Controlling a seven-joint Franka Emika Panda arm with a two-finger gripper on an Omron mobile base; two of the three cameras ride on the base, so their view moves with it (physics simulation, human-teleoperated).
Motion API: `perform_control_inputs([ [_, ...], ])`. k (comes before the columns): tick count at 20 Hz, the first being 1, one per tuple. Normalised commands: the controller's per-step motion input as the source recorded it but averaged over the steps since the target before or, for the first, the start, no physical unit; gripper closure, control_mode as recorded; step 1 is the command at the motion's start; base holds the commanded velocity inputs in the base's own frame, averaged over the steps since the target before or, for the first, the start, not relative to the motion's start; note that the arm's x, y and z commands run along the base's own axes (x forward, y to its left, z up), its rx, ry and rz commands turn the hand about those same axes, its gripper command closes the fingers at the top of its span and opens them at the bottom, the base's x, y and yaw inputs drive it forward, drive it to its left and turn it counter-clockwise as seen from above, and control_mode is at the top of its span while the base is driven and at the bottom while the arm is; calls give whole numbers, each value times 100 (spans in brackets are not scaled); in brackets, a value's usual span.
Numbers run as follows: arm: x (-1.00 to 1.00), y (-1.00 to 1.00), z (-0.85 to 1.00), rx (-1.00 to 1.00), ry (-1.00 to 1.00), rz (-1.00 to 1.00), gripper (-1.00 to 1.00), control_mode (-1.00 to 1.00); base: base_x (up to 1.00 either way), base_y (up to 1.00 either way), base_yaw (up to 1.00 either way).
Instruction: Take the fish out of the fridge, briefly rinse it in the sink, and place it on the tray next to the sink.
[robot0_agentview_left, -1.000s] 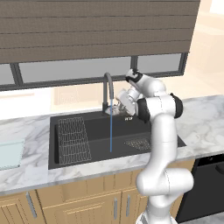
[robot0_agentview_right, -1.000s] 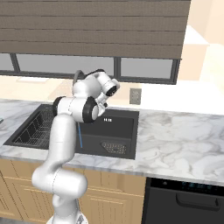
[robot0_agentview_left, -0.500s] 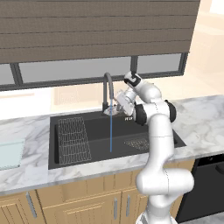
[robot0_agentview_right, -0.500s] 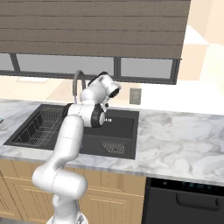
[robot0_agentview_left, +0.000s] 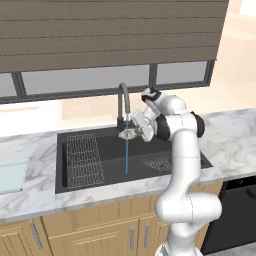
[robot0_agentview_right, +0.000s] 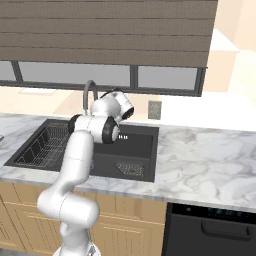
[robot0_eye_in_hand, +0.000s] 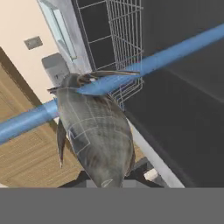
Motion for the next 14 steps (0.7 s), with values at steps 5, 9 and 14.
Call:
perform_control_inputs([
  [5, -100, 0, 49, 20, 1, -3, 100, -100, 0, 0, 0],
  [9, -100, 1, 100, 6, -23, -14, 100, -100, 0, 0, 0],
  [14, -95, 19, 100, -19, -23, -17, 100, -100, 0, 0, 0],
])
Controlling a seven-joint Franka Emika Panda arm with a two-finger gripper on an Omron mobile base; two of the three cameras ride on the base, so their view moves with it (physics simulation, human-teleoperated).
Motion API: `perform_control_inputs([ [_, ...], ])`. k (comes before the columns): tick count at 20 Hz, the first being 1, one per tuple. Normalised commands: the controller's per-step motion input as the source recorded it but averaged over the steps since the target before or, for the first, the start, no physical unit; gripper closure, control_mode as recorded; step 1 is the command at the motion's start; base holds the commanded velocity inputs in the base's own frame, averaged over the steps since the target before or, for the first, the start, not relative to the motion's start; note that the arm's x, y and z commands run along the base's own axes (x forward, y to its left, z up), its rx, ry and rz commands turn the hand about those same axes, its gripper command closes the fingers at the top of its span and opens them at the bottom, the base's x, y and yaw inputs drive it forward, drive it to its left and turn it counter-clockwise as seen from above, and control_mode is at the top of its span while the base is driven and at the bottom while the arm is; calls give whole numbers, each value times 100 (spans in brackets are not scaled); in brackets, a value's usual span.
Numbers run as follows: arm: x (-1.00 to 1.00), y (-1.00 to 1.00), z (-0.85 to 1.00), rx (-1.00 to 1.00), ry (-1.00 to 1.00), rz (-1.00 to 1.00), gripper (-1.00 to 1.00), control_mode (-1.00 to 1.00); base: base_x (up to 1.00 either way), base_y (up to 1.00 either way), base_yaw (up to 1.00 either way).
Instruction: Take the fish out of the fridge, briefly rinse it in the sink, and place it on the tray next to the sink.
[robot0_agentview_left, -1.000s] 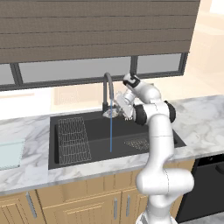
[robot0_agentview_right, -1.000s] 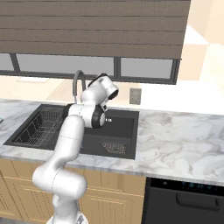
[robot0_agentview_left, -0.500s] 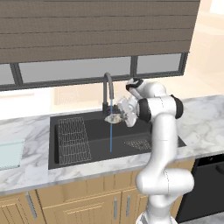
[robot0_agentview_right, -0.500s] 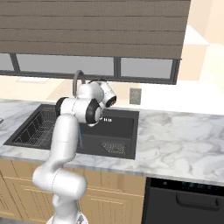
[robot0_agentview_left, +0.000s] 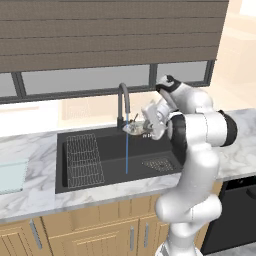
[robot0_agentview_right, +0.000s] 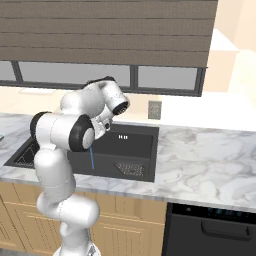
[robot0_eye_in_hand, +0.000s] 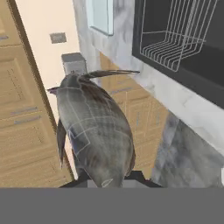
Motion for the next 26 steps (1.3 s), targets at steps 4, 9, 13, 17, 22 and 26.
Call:
perform_control_inputs([
  [4, -84, 11, 89, -56, -32, -16, 100, -100, 0, 0, 0],
  [9, -73, 22, 36, -81, -37, -11, 100, -100, 0, 0, 0],
  [13, -62, 21, -5, -96, -32, -10, 100, -100, 0, 0, 0],
  [17, -30, 1, -1, -90, -42, -10, 100, -100, 0, 0, 0],
  [22, -8, 0, 72, -39, -52, -12, 100, -100, 0, 0, 0],
  [26, -25, 0, 4, -4, -22, 0, 100, -100, 0, 0, 0],
])
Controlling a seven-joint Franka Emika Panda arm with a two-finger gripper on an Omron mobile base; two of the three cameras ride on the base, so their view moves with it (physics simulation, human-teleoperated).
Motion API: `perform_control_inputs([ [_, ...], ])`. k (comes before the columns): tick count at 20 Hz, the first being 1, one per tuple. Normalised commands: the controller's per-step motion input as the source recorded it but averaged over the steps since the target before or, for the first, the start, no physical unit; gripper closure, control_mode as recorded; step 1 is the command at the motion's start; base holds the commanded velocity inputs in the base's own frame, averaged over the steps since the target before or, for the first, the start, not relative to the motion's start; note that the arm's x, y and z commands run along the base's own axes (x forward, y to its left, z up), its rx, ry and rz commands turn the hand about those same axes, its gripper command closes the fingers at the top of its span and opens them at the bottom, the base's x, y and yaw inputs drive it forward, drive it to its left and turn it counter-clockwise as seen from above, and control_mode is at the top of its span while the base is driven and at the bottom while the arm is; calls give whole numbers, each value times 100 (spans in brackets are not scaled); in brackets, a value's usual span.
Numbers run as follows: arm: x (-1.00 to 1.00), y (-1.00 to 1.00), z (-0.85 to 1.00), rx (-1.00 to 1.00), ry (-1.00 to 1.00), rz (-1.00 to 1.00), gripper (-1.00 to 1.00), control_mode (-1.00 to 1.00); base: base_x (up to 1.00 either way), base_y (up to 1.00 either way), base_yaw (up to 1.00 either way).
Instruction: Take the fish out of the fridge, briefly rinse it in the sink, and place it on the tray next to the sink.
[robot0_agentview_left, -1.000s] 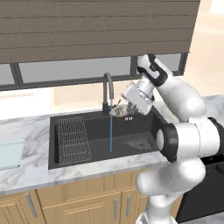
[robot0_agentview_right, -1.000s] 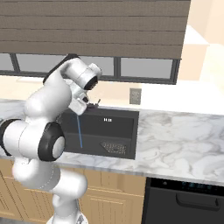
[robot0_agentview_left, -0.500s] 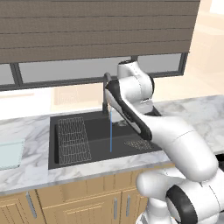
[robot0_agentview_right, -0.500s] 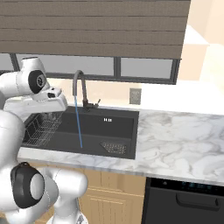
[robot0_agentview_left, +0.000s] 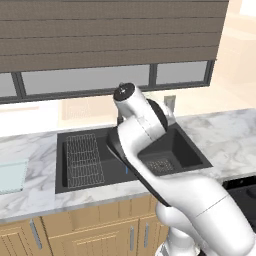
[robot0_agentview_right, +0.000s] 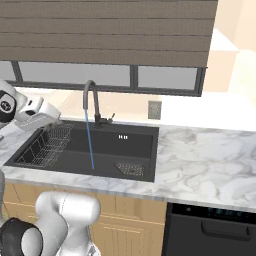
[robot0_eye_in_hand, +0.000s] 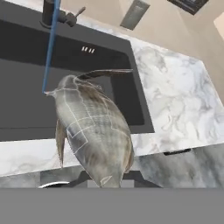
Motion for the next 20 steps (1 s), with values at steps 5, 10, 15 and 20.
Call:
perform_control_inputs([
  [5, -70, -56, -1, 36, -31, -2, 100, -100, 0, 0, 0],
  [10, -43, -17, 0, 23, -24, -2, 100, -100, 0, 0, 0],
  [15, -17, 14, 0, 0, -1, 1, 100, -100, 0, 0, 0],
  [20, 0, 0, 0, 0, 0, 0, 100, 100, -13, 91, 3],
])
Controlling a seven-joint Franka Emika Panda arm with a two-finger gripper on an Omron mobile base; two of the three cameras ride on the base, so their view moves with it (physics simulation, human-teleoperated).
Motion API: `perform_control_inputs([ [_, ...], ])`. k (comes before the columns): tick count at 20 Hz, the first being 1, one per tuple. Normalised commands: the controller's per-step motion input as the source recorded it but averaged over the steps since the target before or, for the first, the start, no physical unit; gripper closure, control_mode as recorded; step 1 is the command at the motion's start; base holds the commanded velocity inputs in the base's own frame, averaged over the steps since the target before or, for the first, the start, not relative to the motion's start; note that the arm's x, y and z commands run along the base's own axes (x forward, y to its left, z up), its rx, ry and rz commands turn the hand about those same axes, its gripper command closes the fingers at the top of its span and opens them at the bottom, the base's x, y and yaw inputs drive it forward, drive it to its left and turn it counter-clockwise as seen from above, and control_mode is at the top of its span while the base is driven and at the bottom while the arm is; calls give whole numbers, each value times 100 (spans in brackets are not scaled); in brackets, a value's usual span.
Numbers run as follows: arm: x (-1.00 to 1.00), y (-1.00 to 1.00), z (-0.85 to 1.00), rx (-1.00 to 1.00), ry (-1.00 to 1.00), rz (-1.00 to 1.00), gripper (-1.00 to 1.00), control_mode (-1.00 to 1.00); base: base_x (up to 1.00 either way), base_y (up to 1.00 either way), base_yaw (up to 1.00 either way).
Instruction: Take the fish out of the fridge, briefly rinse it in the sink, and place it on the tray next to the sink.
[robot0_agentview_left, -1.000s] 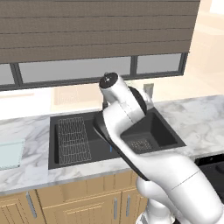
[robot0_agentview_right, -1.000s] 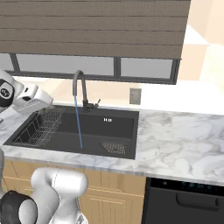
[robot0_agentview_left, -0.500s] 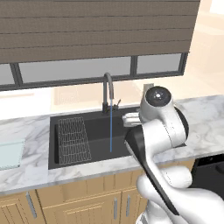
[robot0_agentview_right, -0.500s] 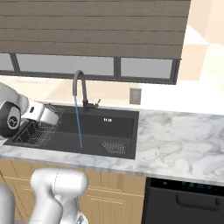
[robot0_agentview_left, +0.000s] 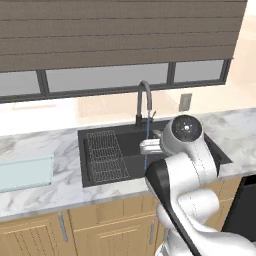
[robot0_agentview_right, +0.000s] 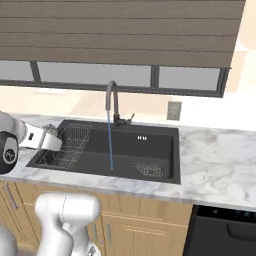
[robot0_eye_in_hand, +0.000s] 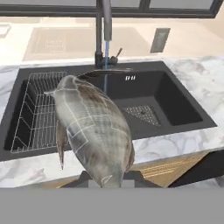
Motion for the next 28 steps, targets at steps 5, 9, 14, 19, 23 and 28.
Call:
perform_control_inputs([
  [5, 0, 0, 0, 0, 0, 0, 100, 100, 44, 100, 0],
  [9, 0, 0, 0, 0, 0, 0, 100, 100, 47, 100, -1],
  [14, 0, 0, 0, 0, 0, 0, 100, 100, 45, 100, -7],
  [19, -2, 25, 0, 25, 3, -2, 100, -100, 0, 40, -5],
  [23, 19, 15, 0, 61, 16, 0, 100, -100, 0, 0, 0],
  [28, 39, 18, -3, 58, 19, -4, 100, -100, 0, 0, 0],
])
